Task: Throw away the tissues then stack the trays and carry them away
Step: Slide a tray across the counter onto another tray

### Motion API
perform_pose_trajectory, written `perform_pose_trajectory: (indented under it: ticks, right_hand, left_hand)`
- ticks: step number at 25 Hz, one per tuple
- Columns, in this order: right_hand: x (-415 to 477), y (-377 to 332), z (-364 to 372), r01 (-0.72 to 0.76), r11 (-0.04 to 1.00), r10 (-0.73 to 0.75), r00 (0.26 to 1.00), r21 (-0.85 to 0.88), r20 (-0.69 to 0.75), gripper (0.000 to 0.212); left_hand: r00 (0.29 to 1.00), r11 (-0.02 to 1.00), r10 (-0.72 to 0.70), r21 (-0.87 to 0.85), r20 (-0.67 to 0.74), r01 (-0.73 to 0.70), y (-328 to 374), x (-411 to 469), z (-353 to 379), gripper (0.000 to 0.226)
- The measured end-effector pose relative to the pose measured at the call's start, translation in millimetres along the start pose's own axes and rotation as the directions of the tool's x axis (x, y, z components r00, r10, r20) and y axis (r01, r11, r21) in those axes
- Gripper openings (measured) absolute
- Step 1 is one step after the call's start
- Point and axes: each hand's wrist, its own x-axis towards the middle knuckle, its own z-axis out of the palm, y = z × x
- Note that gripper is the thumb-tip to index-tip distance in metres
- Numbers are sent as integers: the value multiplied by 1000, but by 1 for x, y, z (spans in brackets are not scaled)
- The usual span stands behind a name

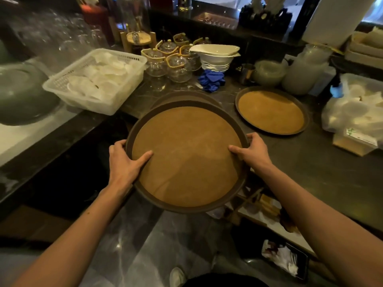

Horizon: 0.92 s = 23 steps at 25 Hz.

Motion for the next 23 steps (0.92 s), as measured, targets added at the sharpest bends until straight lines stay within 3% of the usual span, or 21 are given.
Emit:
perform_pose_trajectory:
  ticks: [6, 11, 23]
  right_hand:
    - [43, -3, 24, -2, 1000, 3, 999, -15, 41, 56]
    - [101, 7, 37, -2, 1000, 3, 998, -26, 56, 66]
    - [210, 2, 60, 15, 990, 3, 992, -144, 125, 66]
  left_hand:
    - [999, 999, -24, 36, 22, 23, -12, 37, 20, 90]
    - [999, 997, -24, 79, 41, 21, -1, 76, 57, 87]
    - [987, 978, -129, 175, 98, 111, 4, 160, 124, 91]
